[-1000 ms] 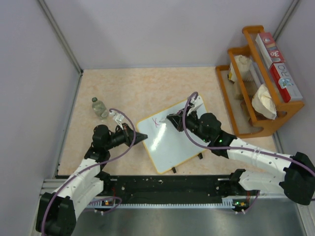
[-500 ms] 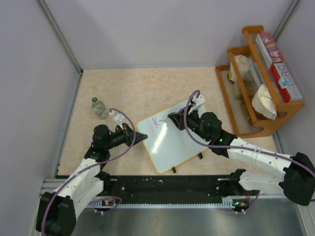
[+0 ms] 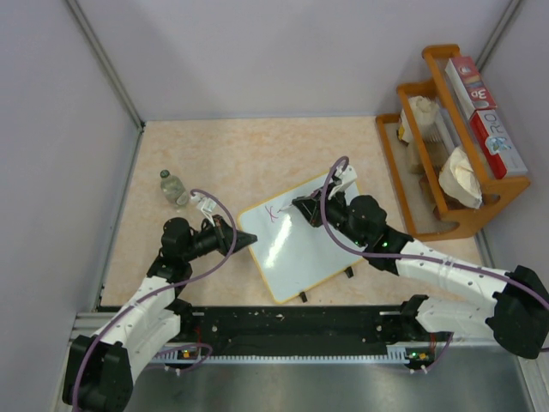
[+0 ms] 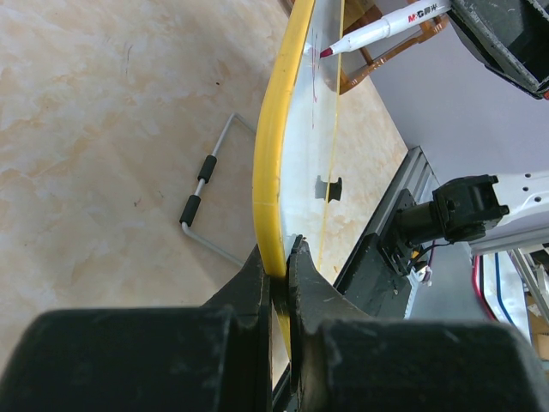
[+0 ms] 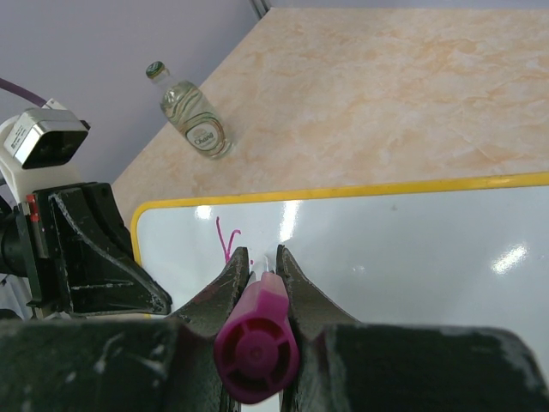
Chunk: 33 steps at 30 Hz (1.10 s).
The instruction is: Write a sentence on the whiteboard
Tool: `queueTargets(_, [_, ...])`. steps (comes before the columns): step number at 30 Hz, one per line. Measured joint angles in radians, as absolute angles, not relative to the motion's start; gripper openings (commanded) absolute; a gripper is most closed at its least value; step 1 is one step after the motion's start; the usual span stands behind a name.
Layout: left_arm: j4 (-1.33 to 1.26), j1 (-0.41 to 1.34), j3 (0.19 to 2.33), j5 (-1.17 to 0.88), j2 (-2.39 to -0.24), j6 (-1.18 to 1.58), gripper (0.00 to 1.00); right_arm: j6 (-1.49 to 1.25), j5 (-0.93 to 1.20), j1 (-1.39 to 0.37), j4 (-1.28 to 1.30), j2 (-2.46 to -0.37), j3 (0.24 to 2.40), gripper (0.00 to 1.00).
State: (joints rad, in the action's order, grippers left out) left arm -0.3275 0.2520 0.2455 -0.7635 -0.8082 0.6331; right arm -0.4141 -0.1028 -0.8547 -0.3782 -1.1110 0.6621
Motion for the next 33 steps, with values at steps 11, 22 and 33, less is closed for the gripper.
queueTargets(11, [-0.326,0.251,0.245,-0.765,-0.808,0.633,0.0,-0.414,-0.076,-0.854,-0.395,-1.123,0.662,0.0])
queueTargets(22, [-0.328,0.251,0.245,-0.768,-0.808,0.633,0.0,-0.414,-0.051,-0.854,-0.392,-1.124,0.662,0.0])
queueTargets(33, [-0.326,0.251,0.245,-0.766,-0.808,0.633,0.0,-0.422,-0.058,-0.854,-0.384,-1.093,0.621,0.0])
